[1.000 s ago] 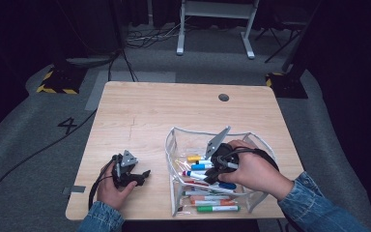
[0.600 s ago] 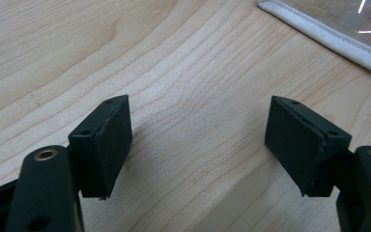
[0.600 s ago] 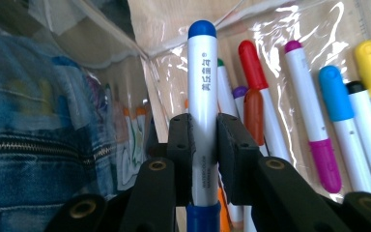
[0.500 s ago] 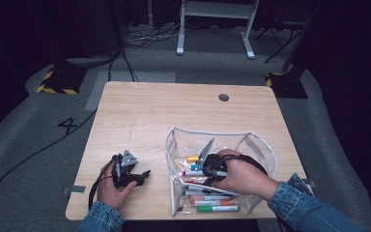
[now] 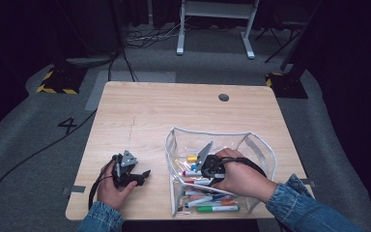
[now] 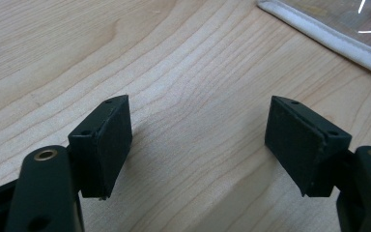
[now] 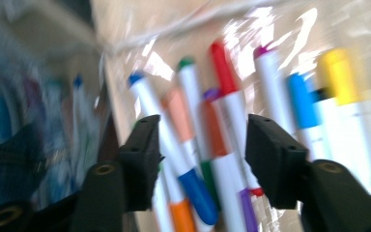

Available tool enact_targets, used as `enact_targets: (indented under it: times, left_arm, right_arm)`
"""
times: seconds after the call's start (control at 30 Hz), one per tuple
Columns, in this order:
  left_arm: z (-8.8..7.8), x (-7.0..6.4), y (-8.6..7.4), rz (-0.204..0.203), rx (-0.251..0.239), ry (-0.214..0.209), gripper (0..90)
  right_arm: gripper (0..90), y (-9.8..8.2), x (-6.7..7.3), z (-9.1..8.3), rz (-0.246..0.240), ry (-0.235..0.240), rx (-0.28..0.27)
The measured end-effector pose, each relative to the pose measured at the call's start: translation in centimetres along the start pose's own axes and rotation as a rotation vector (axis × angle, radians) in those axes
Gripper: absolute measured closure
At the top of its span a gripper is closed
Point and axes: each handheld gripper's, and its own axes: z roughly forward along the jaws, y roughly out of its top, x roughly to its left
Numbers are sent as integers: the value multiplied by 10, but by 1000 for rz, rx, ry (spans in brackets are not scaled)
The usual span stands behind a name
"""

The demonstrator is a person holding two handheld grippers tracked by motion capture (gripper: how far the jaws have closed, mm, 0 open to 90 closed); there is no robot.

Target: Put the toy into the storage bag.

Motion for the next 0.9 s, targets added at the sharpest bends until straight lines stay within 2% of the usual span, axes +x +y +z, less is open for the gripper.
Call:
enact_targets:
  times: [0.07,0.17,0.4,0.57,0.9]
  left_arm:
    - [0,0,0,-1,0,0,255]
    - [0,0,0,1,0,0,255]
    - [0,0,0,7,-1,4,255]
    - [0,0,0,1,-2,0,255]
    - [0,0,0,-3,-3,-3,255]
  right_arm:
    - [414,0,-2,-12,-8,-28,-70]
    - [388,-3,-5,-32,33,-71,-179]
    - [353,-17,-10,-78,111,-152,-357]
    - [349,-34,-15,-105,175,-193,-432]
    - [347,-73,-25,-135,284,-269,-500]
